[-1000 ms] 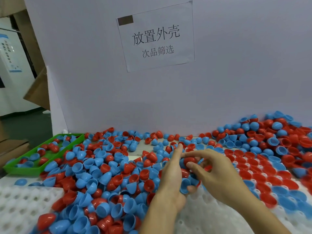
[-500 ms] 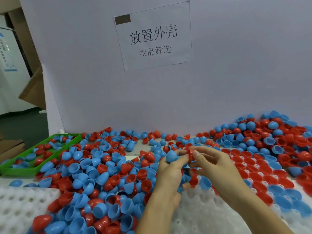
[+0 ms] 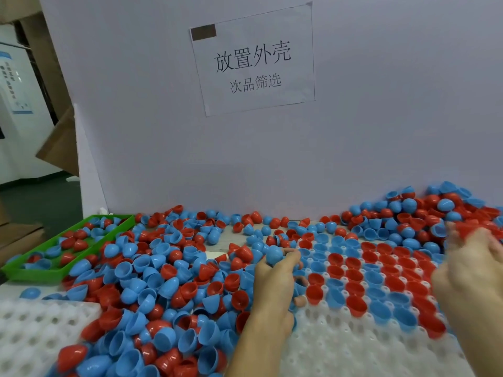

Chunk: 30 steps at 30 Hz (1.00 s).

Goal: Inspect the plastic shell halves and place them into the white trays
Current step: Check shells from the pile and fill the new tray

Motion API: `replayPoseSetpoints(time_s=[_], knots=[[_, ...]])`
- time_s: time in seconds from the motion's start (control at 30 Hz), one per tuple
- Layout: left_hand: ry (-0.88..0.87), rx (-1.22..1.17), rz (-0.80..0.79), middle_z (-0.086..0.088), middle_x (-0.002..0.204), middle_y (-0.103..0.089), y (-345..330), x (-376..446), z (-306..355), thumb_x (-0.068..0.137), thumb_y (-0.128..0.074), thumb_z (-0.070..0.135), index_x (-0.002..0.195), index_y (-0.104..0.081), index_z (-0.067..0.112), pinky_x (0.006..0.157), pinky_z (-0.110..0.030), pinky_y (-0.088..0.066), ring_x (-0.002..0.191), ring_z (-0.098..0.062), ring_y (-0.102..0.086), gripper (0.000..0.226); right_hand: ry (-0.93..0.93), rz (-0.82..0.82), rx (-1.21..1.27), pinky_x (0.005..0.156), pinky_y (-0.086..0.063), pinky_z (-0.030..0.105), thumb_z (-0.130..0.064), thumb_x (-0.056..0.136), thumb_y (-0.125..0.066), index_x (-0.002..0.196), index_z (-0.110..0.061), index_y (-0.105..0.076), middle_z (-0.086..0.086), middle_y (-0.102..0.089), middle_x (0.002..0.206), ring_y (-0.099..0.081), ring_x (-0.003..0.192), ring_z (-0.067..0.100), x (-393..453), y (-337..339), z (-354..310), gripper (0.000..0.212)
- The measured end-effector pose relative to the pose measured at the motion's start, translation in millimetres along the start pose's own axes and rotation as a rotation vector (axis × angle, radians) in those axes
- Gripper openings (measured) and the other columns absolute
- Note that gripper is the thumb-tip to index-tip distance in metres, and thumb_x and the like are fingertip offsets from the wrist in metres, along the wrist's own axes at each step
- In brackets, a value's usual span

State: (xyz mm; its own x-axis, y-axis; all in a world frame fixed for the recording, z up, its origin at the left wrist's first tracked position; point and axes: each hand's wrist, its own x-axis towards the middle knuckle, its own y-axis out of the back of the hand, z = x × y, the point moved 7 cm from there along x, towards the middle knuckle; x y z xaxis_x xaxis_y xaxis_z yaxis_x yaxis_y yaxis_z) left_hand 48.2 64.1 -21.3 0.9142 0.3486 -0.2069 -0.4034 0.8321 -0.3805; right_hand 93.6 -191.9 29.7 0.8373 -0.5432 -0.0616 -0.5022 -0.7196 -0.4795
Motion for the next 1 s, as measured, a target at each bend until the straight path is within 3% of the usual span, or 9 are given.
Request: replayPoseSetpoints(time_s=[0.07, 0.13, 0.2, 0.33, 0.43, 0.53, 0.63, 0.8, 1.0], knots=[[0.013, 0.025, 0.013, -0.002, 0.085, -0.069, -0.6, 0.5, -1.7, 0.092, -0.071, 0.021, 0.105, -0.068, 0.017, 0.038, -0.019, -0.038, 0.055, -0.009, -0.061, 0.013, 0.103, -0.551, -0.37, 0.082, -0.054, 0.027, -0.043, 0.089, -0.066, 0.127, -0.032, -0.06, -0.012, -0.068, 0.117, -0.065, 0.098, 0.003, -38.7, -55.0, 0.1, 0.04], [0.027, 0.055, 0.03, -0.006, 0.099, -0.071, 1.6, 1.4, -3.9, 0.097, -0.065, 0.026, 0.113, -0.065, 0.019, 0.037, -0.02, -0.041, 0.071, -0.016, -0.064, 0.018, -0.01, -1.179, -0.585, 0.093, -0.054, 0.021, -0.044, 0.082, -0.066, 0.143, -0.045, -0.036, -0.023, -0.061, 0.132, -0.062, 0.113, -0.002, -105.5, -95.4, 26.2, 0.068], [0.032, 0.062, 0.041, -0.006, 0.095, -0.07, 4.5, 0.2, -4.2, 0.1, -0.059, 0.029, 0.11, -0.064, 0.021, 0.038, -0.02, -0.04, 0.073, -0.018, -0.063, 0.014, 0.037, -1.392, -0.69, 0.095, -0.051, 0.014, -0.038, 0.091, -0.063, 0.142, -0.046, -0.039, -0.03, -0.059, 0.131, -0.057, 0.116, -0.01, -127.4, -100.3, 39.7, 0.057], [0.036, 0.079, 0.029, -0.005, 0.088, -0.066, 6.2, 0.0, -4.3, 0.092, -0.07, 0.021, 0.104, -0.068, 0.018, 0.039, -0.02, -0.036, 0.062, -0.013, -0.059, 0.012, 0.115, -1.137, -0.674, 0.078, -0.057, 0.015, -0.019, 0.098, -0.057, 0.117, -0.033, -0.067, -0.021, -0.074, 0.102, -0.07, 0.097, -0.001, -87.6, -81.7, 31.5, 0.026], [0.048, 0.063, 0.0, -0.004, 0.084, -0.062, 0.7, -3.2, -5.2, 0.09, -0.072, 0.018, 0.1, -0.066, 0.016, 0.038, -0.019, -0.032, 0.051, -0.01, -0.057, 0.012, 0.193, -1.016, -0.791, 0.065, -0.056, 0.013, -0.015, 0.097, -0.059, 0.102, -0.037, -0.069, -0.021, -0.075, 0.086, -0.071, 0.08, -0.003, -69.7, -70.7, 31.2, 0.024], [0.105, 0.055, -0.045, -0.007, 0.089, -0.064, -4.2, -8.1, -5.4, 0.089, -0.072, 0.029, 0.107, -0.063, 0.014, 0.036, -0.019, -0.032, 0.049, -0.011, -0.057, 0.025, 0.264, -0.981, -0.814, 0.069, -0.059, 0.018, -0.021, 0.095, -0.064, 0.101, -0.04, -0.069, -0.015, -0.075, 0.089, -0.071, 0.081, 0.0, -70.9, -72.4, 35.7, 0.02], [0.171, 0.051, -0.179, -0.011, 0.092, -0.071, -14.9, -12.7, -5.6, 0.09, -0.062, 0.051, 0.104, -0.074, 0.014, 0.041, -0.02, -0.035, 0.063, -0.015, -0.061, 0.041, 0.348, -0.992, -0.773, 0.073, -0.06, 0.025, -0.031, 0.089, -0.069, 0.103, -0.042, -0.068, -0.011, -0.071, 0.092, -0.069, 0.08, 0.006, -82.2, -77.9, 39.3, 0.018], [0.14, 0.032, -0.273, -0.015, 0.111, -0.075, -22.8, -15.5, -7.0, 0.085, -0.056, 0.069, 0.098, -0.08, 0.019, 0.078, -0.037, -0.04, 0.105, -0.027, -0.071, 0.058, 0.471, -0.986, -0.903, 0.066, -0.053, 0.015, -0.034, 0.082, -0.078, 0.107, -0.043, -0.065, -0.018, -0.065, 0.098, -0.063, 0.081, 0.002, -95.3, -84.0, 49.5, 0.03], [0.124, 0.05, -0.303, -0.015, 0.098, -0.071, -25.9, -16.6, -2.5, 0.096, -0.046, 0.063, 0.111, -0.075, 0.012, 0.042, -0.022, -0.037, 0.073, -0.021, -0.063, 0.061, 0.337, -0.887, -0.687, 0.074, -0.056, 0.017, -0.018, 0.09, -0.071, 0.098, -0.034, -0.07, -0.011, -0.074, 0.089, -0.068, 0.086, 0.002, -77.4, -77.4, 49.0, 0.018]])
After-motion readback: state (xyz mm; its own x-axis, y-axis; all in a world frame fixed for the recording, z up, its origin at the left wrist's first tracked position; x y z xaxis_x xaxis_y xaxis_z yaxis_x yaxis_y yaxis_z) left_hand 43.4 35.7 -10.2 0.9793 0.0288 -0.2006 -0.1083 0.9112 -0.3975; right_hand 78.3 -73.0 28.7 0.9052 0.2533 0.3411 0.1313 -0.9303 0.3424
